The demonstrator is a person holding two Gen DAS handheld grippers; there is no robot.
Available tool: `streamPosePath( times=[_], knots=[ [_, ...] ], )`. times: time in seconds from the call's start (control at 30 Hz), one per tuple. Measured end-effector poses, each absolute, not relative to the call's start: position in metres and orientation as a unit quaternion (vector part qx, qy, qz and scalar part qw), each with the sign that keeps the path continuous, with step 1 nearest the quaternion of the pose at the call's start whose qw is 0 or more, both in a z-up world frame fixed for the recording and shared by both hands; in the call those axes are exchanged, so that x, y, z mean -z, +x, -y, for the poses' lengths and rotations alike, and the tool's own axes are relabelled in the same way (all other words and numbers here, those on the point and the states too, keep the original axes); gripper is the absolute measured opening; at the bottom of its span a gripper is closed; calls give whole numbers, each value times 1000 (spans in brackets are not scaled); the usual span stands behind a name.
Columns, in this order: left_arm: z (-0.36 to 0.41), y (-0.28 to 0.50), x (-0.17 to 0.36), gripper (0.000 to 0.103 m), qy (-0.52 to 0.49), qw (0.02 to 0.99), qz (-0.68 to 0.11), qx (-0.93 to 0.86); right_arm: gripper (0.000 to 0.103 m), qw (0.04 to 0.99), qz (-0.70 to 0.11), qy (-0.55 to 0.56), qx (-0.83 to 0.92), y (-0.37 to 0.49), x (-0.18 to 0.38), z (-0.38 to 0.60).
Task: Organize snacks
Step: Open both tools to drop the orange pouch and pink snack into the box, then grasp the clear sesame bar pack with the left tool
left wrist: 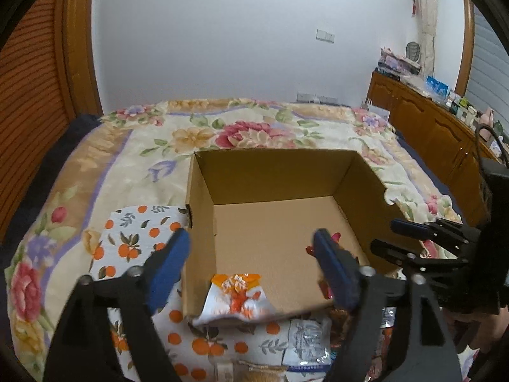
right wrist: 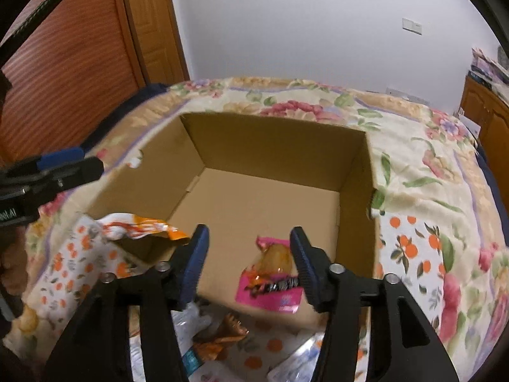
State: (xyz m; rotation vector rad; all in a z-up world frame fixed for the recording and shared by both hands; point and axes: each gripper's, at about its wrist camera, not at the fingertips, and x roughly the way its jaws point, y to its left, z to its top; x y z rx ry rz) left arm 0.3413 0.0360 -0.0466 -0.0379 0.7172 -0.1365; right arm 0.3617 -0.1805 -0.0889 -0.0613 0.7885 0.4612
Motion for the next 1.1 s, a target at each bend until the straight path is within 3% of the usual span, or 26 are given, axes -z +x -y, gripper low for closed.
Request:
streamPosePath(
  times=[0.13, 0.2, 0.5, 1.1],
  knots=[
    [-30, 308, 34, 86, 2, 938, -340, 70, 67, 906, -364, -27, -217, 329, 66, 189],
    [-27, 291, 28, 92, 9, 941, -330, 68, 84, 910, -355, -33, -210, 313, 57, 191],
    [-15, 225, 16, 99, 6, 942, -324, 86, 103, 917, -343, -14, -201, 260, 39, 213],
    [-18, 161, 27, 100, 22, 937, -341, 77, 103, 922, -348, -5, -172, 196, 57, 241]
  ],
)
